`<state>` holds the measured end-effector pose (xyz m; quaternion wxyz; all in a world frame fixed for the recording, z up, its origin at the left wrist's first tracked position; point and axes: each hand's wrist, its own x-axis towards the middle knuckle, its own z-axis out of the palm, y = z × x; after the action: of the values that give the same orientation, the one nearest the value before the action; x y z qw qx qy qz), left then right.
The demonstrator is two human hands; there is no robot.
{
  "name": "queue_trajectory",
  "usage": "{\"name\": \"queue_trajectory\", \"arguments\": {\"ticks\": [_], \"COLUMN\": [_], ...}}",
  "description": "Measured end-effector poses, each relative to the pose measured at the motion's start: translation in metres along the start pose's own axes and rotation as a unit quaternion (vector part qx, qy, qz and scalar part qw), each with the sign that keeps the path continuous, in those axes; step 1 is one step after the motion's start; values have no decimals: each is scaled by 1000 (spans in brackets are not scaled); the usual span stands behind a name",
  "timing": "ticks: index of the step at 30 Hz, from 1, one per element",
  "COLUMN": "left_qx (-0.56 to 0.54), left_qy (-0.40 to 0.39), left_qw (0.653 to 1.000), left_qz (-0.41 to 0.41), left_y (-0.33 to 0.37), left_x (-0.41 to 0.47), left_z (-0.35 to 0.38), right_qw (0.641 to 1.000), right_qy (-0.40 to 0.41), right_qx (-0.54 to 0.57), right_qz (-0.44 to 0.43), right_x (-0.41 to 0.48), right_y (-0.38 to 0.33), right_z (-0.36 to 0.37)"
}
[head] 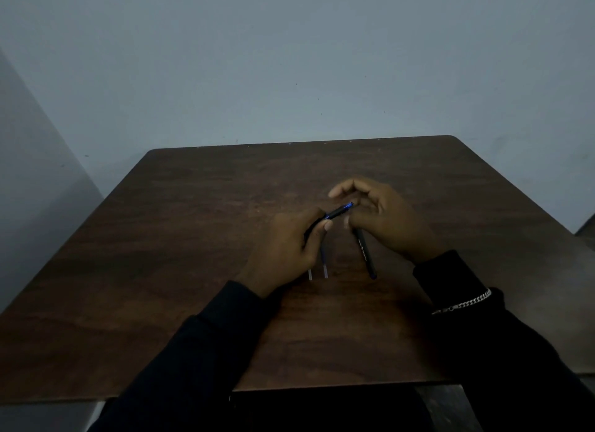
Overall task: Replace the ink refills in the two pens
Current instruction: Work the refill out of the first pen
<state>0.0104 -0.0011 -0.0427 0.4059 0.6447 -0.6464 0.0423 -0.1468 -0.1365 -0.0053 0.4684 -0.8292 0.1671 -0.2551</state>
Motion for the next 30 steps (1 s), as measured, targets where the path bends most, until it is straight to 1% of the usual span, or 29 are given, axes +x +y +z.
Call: {"name": "queue_trajectory", "arguments": {"ticks": [2,4,6,11,14,17,21,26,30], "left_qx": [0,-1,-3,-4,-4,-6,-2,-9,-22], "left_qy": [1,0,1,4,8,8,1,8,-9], "left_qw": [1000,1000,1000,1000,1000,1000,1000,1000,999], "left_qz": [5,8,18,12,10,14,14,-10,-32], "left_y": [-2,-3,-2,-2,-2,-4,-4,-4,-3], "left_x": [0,0,0,0,0,0,-1,0,0], "left_z": [1,2,1,1,2,2,2,2,3], "right_qw": [999,998,999,1000,999,997,999,994,983], "right_qy": [25,39,31,-7,-19,-1,22,40,55], "right_qx": [13,-18,-27,21,44,54,23,104,172], "right_qz": [30,39,35,9,17,50,40,19,21], "right_x": [0,2,2,-1,-1,1,3,4,4], "right_y": [-1,2,1,0,-1,-1,1,3,4], "right_z": [3,4,5,0,0,2,3,0,-7]}}
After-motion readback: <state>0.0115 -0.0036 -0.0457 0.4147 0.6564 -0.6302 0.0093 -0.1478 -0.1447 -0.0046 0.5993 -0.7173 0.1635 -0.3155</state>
